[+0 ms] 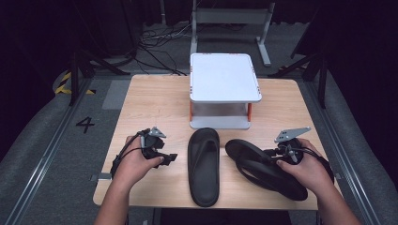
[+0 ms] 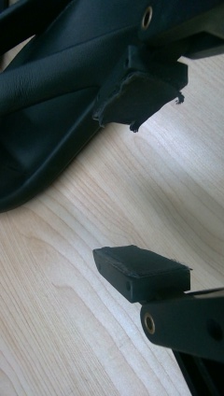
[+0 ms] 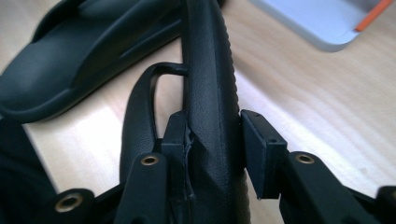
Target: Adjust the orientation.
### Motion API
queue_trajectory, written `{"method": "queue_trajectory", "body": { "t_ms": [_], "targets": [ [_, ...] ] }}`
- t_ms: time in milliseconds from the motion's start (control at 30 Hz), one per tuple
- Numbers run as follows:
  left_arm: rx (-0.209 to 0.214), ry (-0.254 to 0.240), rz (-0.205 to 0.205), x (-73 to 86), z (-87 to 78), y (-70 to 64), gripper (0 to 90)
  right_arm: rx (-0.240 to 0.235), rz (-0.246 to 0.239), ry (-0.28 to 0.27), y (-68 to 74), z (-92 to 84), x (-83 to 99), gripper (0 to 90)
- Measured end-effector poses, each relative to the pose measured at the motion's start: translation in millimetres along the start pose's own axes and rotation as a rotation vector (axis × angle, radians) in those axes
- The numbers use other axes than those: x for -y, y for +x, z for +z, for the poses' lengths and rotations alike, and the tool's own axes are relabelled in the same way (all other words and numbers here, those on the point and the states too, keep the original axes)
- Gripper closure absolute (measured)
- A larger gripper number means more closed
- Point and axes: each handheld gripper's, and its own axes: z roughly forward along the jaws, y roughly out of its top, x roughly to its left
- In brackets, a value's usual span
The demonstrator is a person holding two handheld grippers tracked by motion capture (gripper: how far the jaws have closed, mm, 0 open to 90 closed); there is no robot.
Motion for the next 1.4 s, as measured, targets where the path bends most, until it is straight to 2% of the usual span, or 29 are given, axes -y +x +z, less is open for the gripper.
{"method": "queue_trajectory", "body": {
  "t_ms": [33, 100, 167, 267, 400, 567, 633, 700, 733, 800, 833, 867, 900, 967, 1033, 1100, 1133, 1233, 1300, 1333, 1400],
  "targets": [
    [0.000, 0.000, -0.002, 0.1, 0.5, 0.0, 29.5, 0.018, -0.005, -0.012, -1.6, 0.0, 0.5, 62.2],
    [0.005, 0.007, -0.002, -0.1, 1.2, -0.9, 29.5, 0.102, -0.049, -0.048, -7.2, 0.8, 1.3, 53.0],
    [0.012, 0.008, -0.003, -0.2, 2.7, -2.0, 29.4, 0.164, -0.089, -0.089, -13.2, 3.3, 2.4, 49.1],
    [0.017, 0.013, -0.005, -0.2, 4.8, -2.9, 29.2, 0.205, -0.067, -0.105, -23.8, 8.6, 6.1, 48.9],
    [0.016, 0.013, 0.004, -0.2, 6.3, -2.6, 29.3, 0.291, -0.039, -0.122, -42.9, 16.6, 14.2, 47.4],
    [0.017, 0.016, 0.007, -1.2, 7.0, -4.7, 29.3, 0.346, -0.012, -0.112, -58.4, 21.9, 24.0, 46.3],
    [0.016, 0.016, 0.011, -1.4, 7.4, -4.3, 29.3, 0.333, 0.021, -0.135, -60.8, 20.1, 25.8, 43.5],
    [0.016, 0.017, 0.013, -1.5, 7.6, -3.9, 29.3, 0.325, 0.029, -0.140, -61.1, 18.1, 26.1, 43.5],
    [0.016, 0.018, 0.013, -1.7, 7.5, -3.6, 29.3, 0.293, 0.034, -0.123, -61.2, 10.6, 27.5, 46.0],
    [0.020, 0.014, 0.014, -2.8, 6.0, -2.6, 29.3, 0.297, 0.031, -0.078, -61.1, 2.5, 30.2, 50.6],
    [0.020, 0.014, 0.014, -2.8, 6.0, -2.6, 29.3, 0.297, 0.031, -0.078, -61.1, 2.5, 30.2, 50.6],
    [0.012, 0.006, 0.013, -3.3, 5.6, -2.3, 29.3, 0.300, 0.059, -0.027, -63.7, -7.7, 36.1, 53.2],
    [0.013, 0.008, 0.013, -4.0, 4.9, -2.0, 29.3, 0.300, 0.059, -0.027, -63.7, -7.7, 36.1, 53.2],
    [0.009, 0.007, 0.017, -5.7, 4.6, -1.2, 29.3, 0.310, 0.084, 0.057, -66.7, -15.1, 44.1, 55.3],
    [0.011, -0.002, 0.028, -8.6, 4.5, -1.3, 29.4, 0.302, 0.099, 0.110, -68.8, -19.9, 51.2, 55.5],
    [0.018, -0.014, 0.034, -12.6, 4.2, -1.8, 29.4, 0.274, 0.123, 0.126, -71.7, -24.7, 60.7, 56.5],
    [0.020, -0.014, 0.037, -14.9, 4.0, -2.1, 29.4, 0.267, 0.139, 0.153, -72.5, -26.7, 64.8, 57.8],
    [0.026, -0.020, 0.051, -21.9, 7.3, -2.3, 29.4, 0.286, 0.167, 0.230, -73.2, -28.2, 76.2, 62.2],
    [0.029, -0.016, 0.063, -25.3, 9.8, -2.0, 29.5, 0.265, 0.185, 0.266, -71.8, -25.4, 81.7, 65.5],
    [0.031, -0.016, 0.068, -27.6, 11.7, -2.5, 29.5, 0.249, 0.197, 0.282, -70.5, -23.7, 83.9, 68.0],
    [0.042, -0.017, 0.075, -30.9, 14.6, -3.3, 29.5, 0.233, 0.213, 0.292, -66.2, -21.0, 86.5, 79.8]
  ]
}}
